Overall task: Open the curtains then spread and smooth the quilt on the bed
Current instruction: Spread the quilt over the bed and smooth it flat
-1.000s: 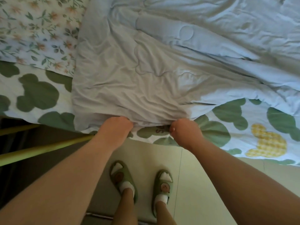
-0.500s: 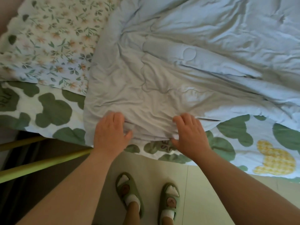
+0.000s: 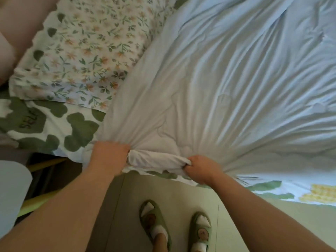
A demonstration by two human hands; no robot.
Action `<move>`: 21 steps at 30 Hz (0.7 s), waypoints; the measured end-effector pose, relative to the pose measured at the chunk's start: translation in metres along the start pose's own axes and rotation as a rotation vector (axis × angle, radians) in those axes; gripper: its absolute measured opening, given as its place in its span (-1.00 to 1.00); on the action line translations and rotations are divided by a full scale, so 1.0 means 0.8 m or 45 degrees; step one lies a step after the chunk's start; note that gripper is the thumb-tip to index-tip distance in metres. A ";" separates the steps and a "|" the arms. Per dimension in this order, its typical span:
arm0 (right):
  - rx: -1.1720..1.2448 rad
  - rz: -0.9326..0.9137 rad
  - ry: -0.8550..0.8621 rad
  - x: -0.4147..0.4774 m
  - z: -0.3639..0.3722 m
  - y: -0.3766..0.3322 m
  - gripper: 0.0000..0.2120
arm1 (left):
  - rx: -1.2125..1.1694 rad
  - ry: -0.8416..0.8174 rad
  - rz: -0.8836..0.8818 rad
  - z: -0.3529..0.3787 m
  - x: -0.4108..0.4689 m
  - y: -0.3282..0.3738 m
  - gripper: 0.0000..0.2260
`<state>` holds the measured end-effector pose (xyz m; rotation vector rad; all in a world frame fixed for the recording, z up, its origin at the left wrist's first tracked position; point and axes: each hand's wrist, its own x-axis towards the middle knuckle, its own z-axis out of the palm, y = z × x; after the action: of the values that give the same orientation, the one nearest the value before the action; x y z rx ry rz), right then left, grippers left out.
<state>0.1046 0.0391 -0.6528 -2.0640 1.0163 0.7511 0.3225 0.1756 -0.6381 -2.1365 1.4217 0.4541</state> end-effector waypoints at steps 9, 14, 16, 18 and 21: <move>0.175 0.018 -0.303 -0.011 0.042 -0.013 -0.45 | -0.338 -0.647 -0.047 0.003 -0.008 0.016 -0.10; 0.343 -0.004 0.044 0.004 0.005 -0.011 -0.73 | -0.679 -0.174 -0.086 -0.053 0.044 0.042 -0.52; 0.295 0.022 0.247 0.016 -0.020 -0.009 -0.77 | -0.691 -0.011 -0.116 -0.068 0.061 0.045 -0.63; 0.294 0.061 0.353 0.030 -0.043 -0.005 -0.70 | -0.725 0.054 -0.132 -0.081 0.074 0.048 -0.65; 0.267 0.099 0.435 0.054 -0.073 0.003 -0.62 | -0.740 0.126 -0.160 -0.096 0.093 0.045 -0.65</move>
<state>0.1362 -0.0261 -0.6515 -2.0164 1.3089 0.3150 0.3172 0.0634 -0.6260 -2.7187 1.3047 0.7994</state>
